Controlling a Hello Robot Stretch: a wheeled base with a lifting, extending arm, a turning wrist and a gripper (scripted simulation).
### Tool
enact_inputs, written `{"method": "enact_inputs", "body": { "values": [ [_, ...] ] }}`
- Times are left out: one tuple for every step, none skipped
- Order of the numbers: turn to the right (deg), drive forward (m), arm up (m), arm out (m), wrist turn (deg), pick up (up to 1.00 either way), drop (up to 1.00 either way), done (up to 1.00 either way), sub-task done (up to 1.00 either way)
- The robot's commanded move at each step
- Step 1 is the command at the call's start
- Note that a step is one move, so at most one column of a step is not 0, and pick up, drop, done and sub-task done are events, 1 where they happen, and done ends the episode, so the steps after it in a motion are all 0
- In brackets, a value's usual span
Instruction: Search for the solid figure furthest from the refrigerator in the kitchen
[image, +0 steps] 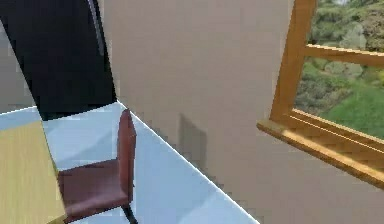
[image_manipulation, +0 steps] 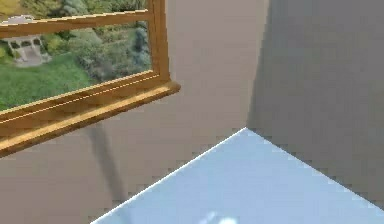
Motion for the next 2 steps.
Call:
{"method": "enact_inputs", "body": {
  "values": [
    [0.0,1.00,0.00,0.00,0.0,0.00,0.00,0.00,0.00],
    [-42.0,0.00,0.00,0.00,0.0,0.00,0.00,0.00,0.00]
  ]
}}
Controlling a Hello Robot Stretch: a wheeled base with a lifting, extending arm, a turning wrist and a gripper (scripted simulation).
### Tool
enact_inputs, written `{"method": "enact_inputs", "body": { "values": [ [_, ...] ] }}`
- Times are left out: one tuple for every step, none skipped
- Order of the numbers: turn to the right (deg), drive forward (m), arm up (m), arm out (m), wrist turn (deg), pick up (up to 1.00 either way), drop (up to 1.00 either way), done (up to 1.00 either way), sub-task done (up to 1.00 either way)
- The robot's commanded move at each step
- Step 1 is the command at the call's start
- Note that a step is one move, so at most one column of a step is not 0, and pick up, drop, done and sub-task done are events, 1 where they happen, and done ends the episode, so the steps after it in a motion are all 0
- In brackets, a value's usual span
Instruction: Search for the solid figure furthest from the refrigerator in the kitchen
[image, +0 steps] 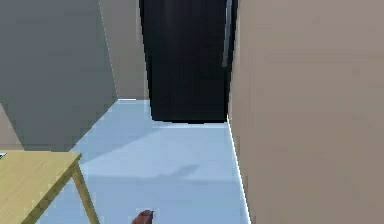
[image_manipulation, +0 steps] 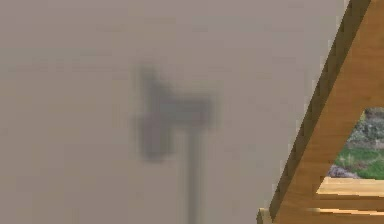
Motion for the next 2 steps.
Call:
{"method": "enact_inputs", "body": {
  "values": [
    [0.0,0.05,0.00,0.00,0.0,0.00,0.00,0.00,0.00],
    [9.0,0.00,0.00,0.00,0.0,0.00,0.00,0.00,0.00]
  ]
}}
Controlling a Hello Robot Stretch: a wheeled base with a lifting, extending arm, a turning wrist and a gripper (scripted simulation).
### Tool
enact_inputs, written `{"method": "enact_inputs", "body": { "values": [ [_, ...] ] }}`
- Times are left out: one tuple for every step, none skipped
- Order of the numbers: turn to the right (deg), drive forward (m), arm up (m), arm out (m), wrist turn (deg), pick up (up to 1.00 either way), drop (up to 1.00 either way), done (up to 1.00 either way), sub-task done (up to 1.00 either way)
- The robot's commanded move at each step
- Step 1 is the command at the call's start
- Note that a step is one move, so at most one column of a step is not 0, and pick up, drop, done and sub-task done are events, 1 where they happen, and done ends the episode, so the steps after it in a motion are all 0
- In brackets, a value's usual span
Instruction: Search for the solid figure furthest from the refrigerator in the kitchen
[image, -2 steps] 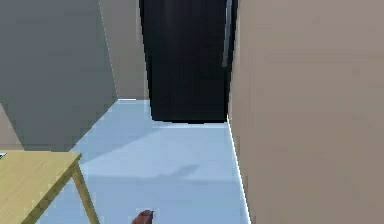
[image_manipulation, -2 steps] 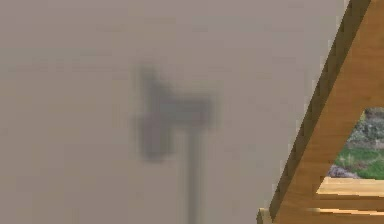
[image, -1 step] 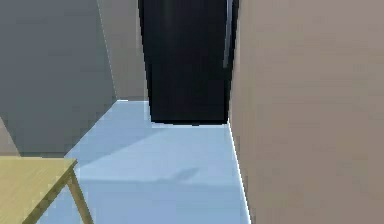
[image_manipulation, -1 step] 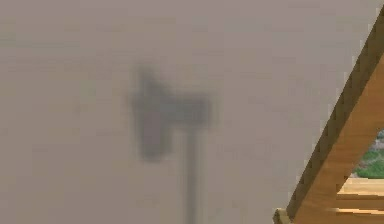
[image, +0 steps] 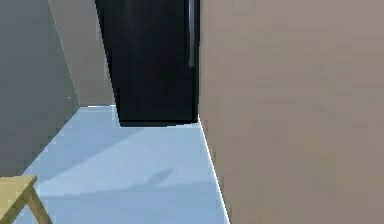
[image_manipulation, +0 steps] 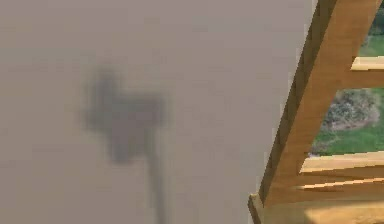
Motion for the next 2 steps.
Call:
{"method": "enact_inputs", "body": {
  "values": [
    [0.0,0.80,0.00,0.00,0.0,0.00,0.00,0.00,0.00],
    [-45.0,0.00,0.00,0.00,0.0,0.00,0.00,0.00,0.00]
  ]
}}
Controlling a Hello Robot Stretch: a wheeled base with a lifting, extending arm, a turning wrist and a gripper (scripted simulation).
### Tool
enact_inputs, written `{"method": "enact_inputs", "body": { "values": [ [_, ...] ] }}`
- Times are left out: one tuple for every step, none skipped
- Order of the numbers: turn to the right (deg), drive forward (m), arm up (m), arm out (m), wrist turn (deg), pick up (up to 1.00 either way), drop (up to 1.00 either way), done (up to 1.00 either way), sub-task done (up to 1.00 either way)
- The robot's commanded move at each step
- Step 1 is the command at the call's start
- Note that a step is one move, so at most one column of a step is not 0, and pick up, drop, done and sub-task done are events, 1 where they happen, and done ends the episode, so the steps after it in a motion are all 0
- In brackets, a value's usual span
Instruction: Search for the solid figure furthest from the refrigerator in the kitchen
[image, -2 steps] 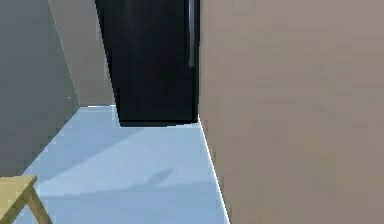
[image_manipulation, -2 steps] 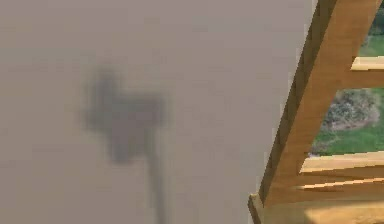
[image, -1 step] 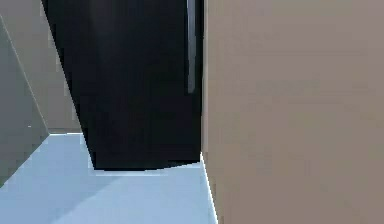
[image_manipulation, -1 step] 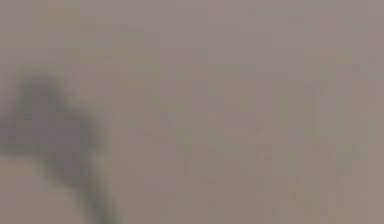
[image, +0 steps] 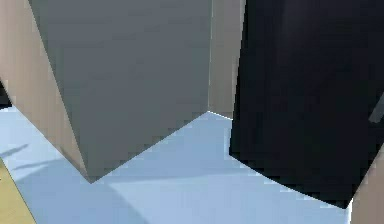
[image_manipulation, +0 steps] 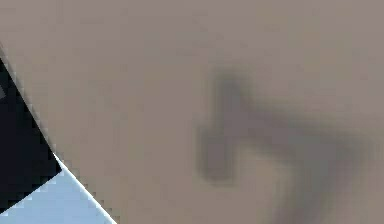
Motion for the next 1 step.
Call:
{"method": "enact_inputs", "body": {
  "values": [
    [-12.0,0.00,0.00,0.00,0.0,0.00,0.00,0.00,0.00]
  ]
}}
